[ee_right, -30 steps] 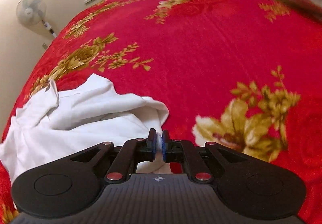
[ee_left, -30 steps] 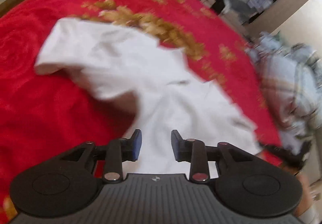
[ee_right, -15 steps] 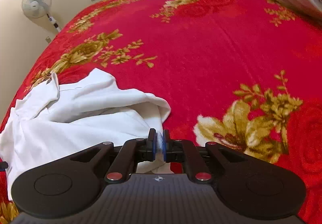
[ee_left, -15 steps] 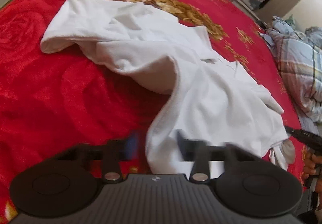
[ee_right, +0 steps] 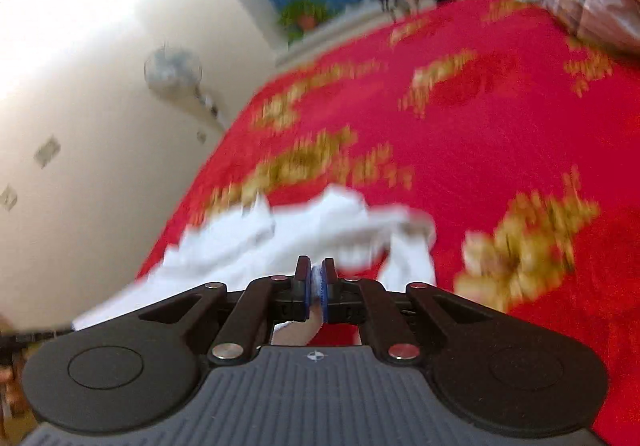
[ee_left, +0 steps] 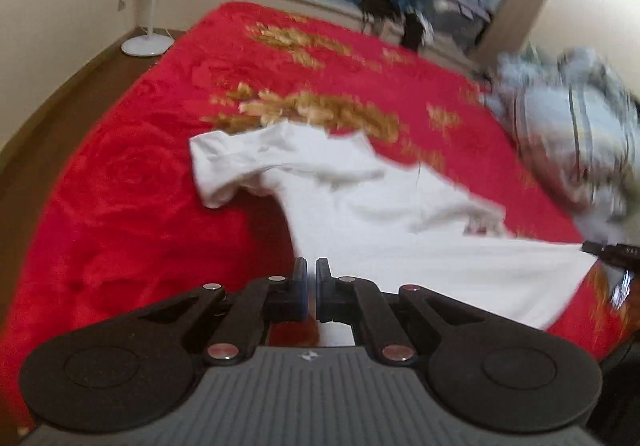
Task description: Fold small clothes
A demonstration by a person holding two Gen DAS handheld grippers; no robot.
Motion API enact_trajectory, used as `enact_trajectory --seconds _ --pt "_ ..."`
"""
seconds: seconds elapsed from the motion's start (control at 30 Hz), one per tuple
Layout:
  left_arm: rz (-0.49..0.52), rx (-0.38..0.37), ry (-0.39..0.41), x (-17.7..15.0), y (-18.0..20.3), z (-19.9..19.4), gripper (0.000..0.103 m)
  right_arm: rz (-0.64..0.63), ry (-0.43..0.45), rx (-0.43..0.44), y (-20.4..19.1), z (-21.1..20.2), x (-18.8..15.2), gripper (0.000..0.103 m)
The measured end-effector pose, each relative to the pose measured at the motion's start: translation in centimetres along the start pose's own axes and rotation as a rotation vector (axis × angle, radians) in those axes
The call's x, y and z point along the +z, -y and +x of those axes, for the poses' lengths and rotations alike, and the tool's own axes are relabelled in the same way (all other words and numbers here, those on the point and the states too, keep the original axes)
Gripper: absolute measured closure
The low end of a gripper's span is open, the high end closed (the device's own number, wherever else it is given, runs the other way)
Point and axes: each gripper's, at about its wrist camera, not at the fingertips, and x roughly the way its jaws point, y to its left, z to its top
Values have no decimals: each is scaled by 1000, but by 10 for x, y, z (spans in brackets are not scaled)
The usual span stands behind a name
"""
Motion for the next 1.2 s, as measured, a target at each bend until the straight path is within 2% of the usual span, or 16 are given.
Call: enact_trajectory --seconds 0.03,0.1,0.13,0.2,0.27,0.43,0.5,0.63,0.67,0.7,0.77,0.8,0.83,0.9,1.07,1.2 --pt "22 4 -26 -6 -2 -3 97 -18 -48 -8 -1 -3 -10 98" --pt "38 57 -50 -14 -8 2 80 -92 -199 -92 2 7 -34 97" --pt "28 78 -48 -17 -12 5 77 -130 -231 -160 4 12 -43 90" --pt "-10 81 -67 -20 -19 17 73 -173 -233 -266 12 22 -52 89" --pt "-24 68 -86 -22 -23 33 66 -141 -224 -244 20 30 -50 88" --pt "-140 -9 -231 -54 -39 96 56 -152 -231 -188 19 70 -49 69" --pt "-171 27 -320 -66 -43 122 58 -152 -268 -202 18 92 -54 69" --pt "-96 49 -340 -72 -39 136 59 -173 -359 -223 20 127 -69 68" --pt "-102 49 -341 -75 -40 136 63 -185 -372 -226 19 133 -73 68" --pt "-94 53 -339 -76 -41 134 79 -201 -372 -227 16 136 -75 68" --pt "-74 52 -335 -78 -40 130 100 -251 -366 -223 9 137 -78 67" --pt "-73 39 -323 -79 -39 126 100 -271 -367 -221 6 138 -80 73" --pt "-59 34 -310 -80 -37 121 100 -285 -369 -219 4 138 -82 89" --pt "-19 31 -286 -84 -32 110 100 -300 -386 -190 1 137 -86 100" --pt "94 44 -246 -87 -22 75 101 -292 -341 -156 0 113 -81 102" --pt "146 66 -320 -98 -21 79 101 -257 -347 -176 14 90 -79 103"
